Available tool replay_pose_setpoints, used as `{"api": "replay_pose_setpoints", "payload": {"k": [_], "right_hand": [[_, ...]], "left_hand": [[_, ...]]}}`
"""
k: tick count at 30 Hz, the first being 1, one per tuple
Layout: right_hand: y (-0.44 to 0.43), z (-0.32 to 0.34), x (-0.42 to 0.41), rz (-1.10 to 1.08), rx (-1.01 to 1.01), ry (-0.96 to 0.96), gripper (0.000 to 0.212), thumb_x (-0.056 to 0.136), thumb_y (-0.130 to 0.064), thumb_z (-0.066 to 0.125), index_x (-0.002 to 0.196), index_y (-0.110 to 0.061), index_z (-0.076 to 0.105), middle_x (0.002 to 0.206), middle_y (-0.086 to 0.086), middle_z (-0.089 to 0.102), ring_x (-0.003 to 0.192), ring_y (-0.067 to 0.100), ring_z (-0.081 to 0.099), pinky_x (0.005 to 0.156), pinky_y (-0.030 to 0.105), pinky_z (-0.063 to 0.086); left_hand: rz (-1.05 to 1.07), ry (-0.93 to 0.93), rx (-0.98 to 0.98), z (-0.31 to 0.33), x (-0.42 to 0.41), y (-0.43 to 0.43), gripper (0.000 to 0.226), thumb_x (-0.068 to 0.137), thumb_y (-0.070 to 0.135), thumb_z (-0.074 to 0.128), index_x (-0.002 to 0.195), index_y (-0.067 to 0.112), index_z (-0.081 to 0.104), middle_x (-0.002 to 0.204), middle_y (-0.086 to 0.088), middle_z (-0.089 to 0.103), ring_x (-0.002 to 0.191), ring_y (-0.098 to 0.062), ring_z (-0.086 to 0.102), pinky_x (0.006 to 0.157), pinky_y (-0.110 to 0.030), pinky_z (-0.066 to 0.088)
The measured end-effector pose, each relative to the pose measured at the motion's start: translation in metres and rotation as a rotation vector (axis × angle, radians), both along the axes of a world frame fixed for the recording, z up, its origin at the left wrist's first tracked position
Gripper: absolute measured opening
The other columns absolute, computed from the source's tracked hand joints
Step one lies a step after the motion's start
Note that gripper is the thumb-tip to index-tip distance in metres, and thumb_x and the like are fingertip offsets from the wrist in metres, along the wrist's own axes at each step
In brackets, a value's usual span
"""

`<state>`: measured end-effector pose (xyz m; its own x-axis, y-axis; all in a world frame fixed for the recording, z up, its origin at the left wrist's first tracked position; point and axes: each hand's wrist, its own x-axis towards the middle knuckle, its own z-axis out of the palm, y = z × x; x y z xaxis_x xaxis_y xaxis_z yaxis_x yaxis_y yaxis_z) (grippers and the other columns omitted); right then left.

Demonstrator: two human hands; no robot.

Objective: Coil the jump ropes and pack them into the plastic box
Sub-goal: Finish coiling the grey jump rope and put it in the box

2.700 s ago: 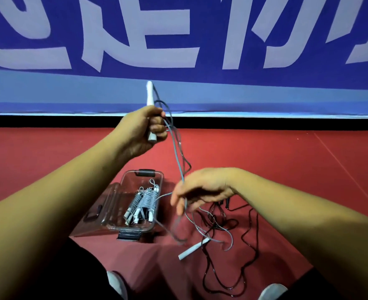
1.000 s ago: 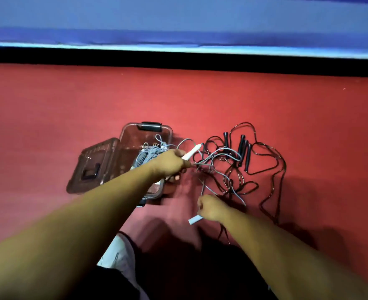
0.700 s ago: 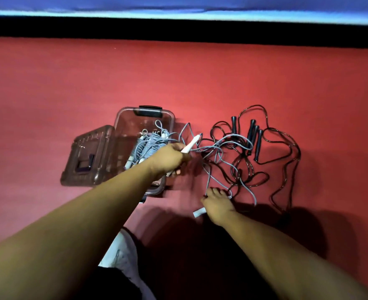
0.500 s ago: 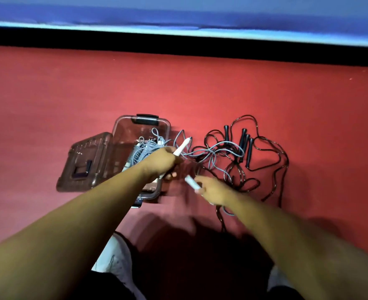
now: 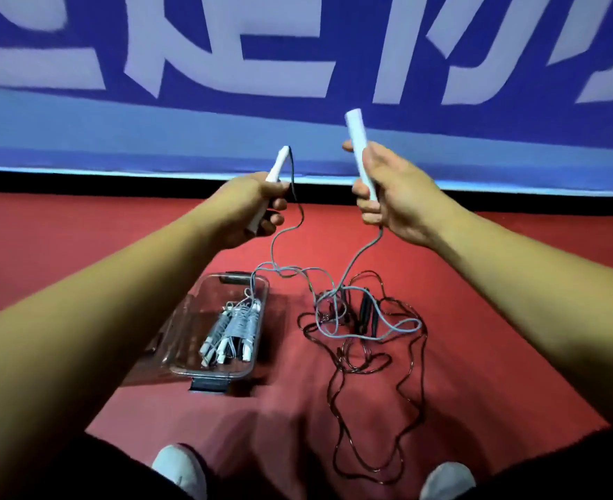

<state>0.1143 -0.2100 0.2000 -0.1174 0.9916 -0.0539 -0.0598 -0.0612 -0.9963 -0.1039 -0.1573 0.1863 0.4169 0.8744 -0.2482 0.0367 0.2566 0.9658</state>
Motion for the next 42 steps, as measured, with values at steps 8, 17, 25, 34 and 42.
{"api": "replay_pose_setpoints", "payload": {"k": [8,17,25,34,42], "right_hand": [[-0.060,0.021,-0.015,0.485,0.213,-0.875,0.023,0.090,-0.011,0.065,0.112,-0.018,0.068,0.068,-0.002,0.067,0.055,0.011,0.051,0.054,0.020,0.039],[-0.056,-0.009,-0.020,0.158,0.342,-1.027,0.037,0.068,-0.033,0.085,0.085,-0.018,0.057,0.070,-0.009,0.056,0.060,0.006,0.044,0.053,0.026,0.032],[-0.021,-0.023,-0.008,-0.002,0.219,-0.611,0.014,0.087,0.003,0.063,0.096,-0.006,0.069,0.088,0.010,0.063,0.082,0.020,0.060,0.073,0.016,0.045],[-0.003,-0.035,0.025,-0.011,0.072,-0.419,0.017,0.093,-0.014,0.063,0.079,-0.008,0.055,0.057,0.005,0.046,0.051,0.018,0.058,0.065,0.035,0.049],[-0.015,-0.063,0.058,0.028,-0.070,-0.721,0.018,0.089,-0.007,0.067,0.075,-0.007,0.057,0.060,0.011,0.056,0.053,0.019,0.066,0.052,0.021,0.044]], "left_hand": [[-0.073,0.285,0.002,0.024,-0.013,-0.058,0.019,0.103,0.023,0.049,0.092,0.008,0.054,0.067,-0.012,0.055,0.052,-0.019,0.056,0.047,-0.027,0.049],[-0.550,0.185,-0.213,0.004,-0.013,-0.075,0.012,0.090,0.014,0.059,0.099,0.006,0.056,0.071,-0.010,0.060,0.041,-0.010,0.045,0.037,-0.018,0.035],[-0.562,0.114,-0.205,0.013,-0.018,-0.051,0.009,0.086,0.007,0.060,0.091,0.006,0.052,0.061,-0.005,0.045,0.039,-0.009,0.036,0.041,-0.020,0.019],[-0.144,-0.313,-0.029,0.028,-0.022,-0.034,0.006,0.086,0.016,0.052,0.089,0.011,0.050,0.060,0.004,0.038,0.040,-0.002,0.029,0.038,-0.014,0.019],[0.199,-0.433,0.061,0.038,-0.053,-0.017,0.009,0.095,0.016,0.049,0.087,0.014,0.051,0.062,0.004,0.042,0.044,-0.007,0.033,0.043,-0.016,0.026]]}}
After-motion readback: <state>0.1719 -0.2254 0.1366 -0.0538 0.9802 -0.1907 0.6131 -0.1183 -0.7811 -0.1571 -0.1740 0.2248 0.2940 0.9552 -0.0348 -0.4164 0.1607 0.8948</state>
